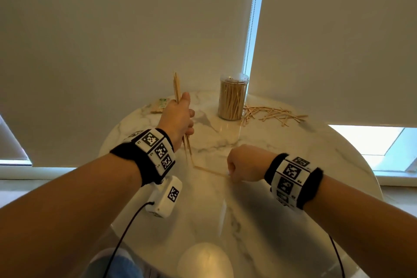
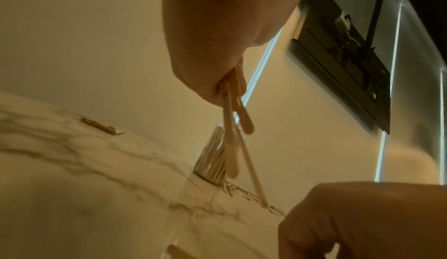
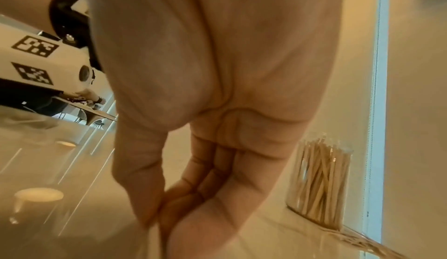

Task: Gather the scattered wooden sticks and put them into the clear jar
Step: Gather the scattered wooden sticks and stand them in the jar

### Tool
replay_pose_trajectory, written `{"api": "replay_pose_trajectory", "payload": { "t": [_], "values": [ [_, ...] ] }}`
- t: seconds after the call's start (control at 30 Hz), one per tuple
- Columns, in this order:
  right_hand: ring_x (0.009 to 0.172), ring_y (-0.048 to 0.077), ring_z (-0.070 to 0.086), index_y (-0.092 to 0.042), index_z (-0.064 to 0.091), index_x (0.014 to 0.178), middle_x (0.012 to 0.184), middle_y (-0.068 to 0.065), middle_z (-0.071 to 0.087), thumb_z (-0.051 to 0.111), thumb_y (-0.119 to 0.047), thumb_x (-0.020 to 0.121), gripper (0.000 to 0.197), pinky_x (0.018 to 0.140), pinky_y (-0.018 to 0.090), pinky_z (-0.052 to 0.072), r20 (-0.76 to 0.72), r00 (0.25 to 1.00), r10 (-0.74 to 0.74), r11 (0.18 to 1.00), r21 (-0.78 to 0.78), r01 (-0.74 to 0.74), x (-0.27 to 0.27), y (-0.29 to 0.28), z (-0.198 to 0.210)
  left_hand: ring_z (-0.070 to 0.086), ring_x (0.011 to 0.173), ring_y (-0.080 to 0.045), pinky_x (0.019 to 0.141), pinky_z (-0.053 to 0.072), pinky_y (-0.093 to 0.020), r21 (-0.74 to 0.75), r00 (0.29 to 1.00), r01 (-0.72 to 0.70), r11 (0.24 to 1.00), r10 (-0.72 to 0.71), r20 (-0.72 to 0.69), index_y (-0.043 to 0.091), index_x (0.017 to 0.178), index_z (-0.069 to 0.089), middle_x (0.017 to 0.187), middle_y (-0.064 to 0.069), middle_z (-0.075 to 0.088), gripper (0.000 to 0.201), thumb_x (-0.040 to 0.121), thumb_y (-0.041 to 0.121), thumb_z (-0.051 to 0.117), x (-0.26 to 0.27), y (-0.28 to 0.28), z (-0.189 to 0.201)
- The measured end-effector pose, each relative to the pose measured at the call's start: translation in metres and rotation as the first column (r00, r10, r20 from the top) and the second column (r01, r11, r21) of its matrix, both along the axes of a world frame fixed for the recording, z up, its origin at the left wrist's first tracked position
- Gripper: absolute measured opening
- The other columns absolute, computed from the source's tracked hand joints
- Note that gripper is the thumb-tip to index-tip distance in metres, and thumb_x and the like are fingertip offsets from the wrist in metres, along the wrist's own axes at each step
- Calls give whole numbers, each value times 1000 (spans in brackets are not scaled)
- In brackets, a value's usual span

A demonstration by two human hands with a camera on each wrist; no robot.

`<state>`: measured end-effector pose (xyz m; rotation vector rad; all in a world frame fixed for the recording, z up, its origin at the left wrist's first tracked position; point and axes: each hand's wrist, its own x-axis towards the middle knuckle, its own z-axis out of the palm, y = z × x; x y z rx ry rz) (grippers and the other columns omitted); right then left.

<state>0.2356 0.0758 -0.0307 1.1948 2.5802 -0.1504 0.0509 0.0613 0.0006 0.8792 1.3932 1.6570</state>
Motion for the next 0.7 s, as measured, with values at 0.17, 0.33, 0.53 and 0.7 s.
{"api": "replay_pose_trajectory", "payload": {
  "t": [0.17,0.33,0.53,0.7],
  "values": [
    [77,16,73,-11,69,96,84,4,74,63,-25,94,16,80,32,60,-519,800,-300,952,-210,221,17,33,23,24,41,-8,38,24,-21,80,985,146,986,-137,-104,16,85,49,53,6,32,31,103,40,47,-1,3,-6],
    [76,26,74,0,67,93,81,11,74,68,-16,93,15,76,39,62,-917,192,-350,936,-348,48,0,49,59,33,48,-8,43,33,-22,140,978,191,972,-175,-117,13,101,65,70,2,46,46,91,57,59,22,32,0],
    [70,15,72,-18,71,87,75,1,73,67,-22,91,7,72,36,61,-945,307,-116,989,-83,119,-24,82,56,50,51,-7,46,40,-21,195,983,183,963,-185,-9,17,95,65,64,6,60,31,100,44,51,45,85,8],
    [84,13,69,-26,61,102,91,-5,71,72,-52,80,36,80,37,60,-719,627,-300,953,-248,172,-15,113,54,39,53,-11,54,38,-28,245,975,24,969,-77,207,19,89,51,60,6,43,33,102,48,43,28,120,9]
  ]
}}
